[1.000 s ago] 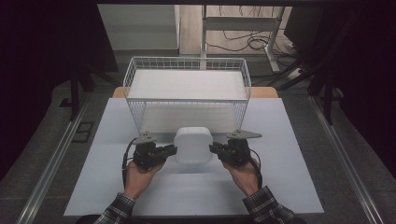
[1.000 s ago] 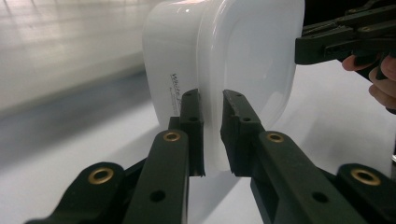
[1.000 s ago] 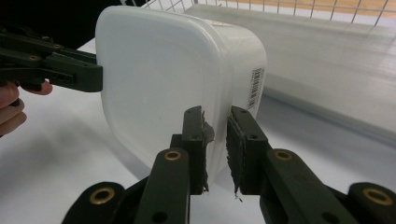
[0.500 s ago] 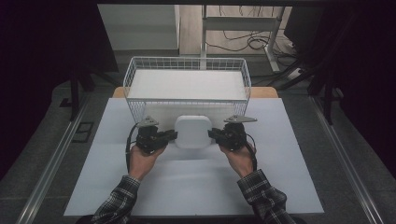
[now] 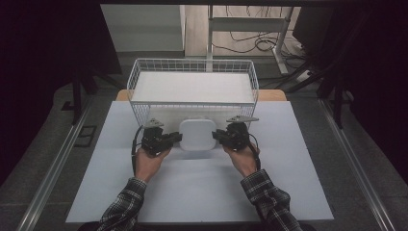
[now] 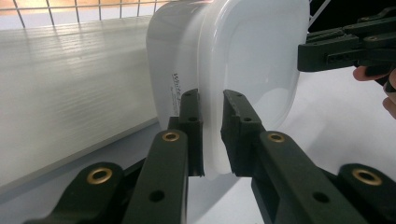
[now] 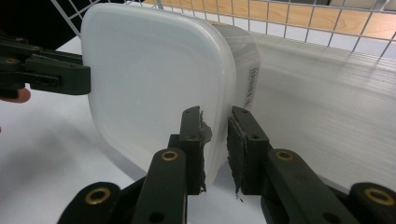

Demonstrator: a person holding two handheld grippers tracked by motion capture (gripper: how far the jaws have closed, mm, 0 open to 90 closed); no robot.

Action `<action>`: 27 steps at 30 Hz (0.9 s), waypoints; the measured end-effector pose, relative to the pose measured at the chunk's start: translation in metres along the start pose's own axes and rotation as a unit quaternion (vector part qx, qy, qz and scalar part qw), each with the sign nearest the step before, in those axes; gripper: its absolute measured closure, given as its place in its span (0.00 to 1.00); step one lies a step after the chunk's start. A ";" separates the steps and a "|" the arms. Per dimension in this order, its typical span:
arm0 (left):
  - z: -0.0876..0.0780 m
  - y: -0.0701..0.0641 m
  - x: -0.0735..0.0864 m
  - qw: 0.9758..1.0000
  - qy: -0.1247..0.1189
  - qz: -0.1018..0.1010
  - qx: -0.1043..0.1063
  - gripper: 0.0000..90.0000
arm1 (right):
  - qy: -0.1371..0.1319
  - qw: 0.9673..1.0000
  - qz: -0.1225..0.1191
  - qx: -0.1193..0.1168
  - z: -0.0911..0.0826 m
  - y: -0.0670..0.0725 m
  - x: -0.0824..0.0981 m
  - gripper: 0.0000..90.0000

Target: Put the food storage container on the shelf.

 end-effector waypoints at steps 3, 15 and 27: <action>0.003 0.002 0.000 1.000 0.007 0.004 -0.001 0.88 | 0.005 1.000 0.010 0.001 0.004 -0.004 0.001 0.83; 0.017 0.008 -0.003 1.000 0.010 -0.007 -0.016 0.86 | 0.004 1.000 0.011 0.002 0.009 -0.011 -0.002 0.82; 0.027 0.013 -0.008 1.000 -0.017 0.002 -0.018 0.75 | 0.012 1.000 -0.008 0.018 0.020 -0.017 -0.015 0.73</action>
Point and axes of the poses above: each handheld gripper's, and its own axes: z roughly forward along the jaws, x roughly out of its underside, y roughly to its left, the point moved 6 cm from there along z, roughly forward along the jaws, and after that the axes turned 14 degrees about -x, right-handed, at the moved point
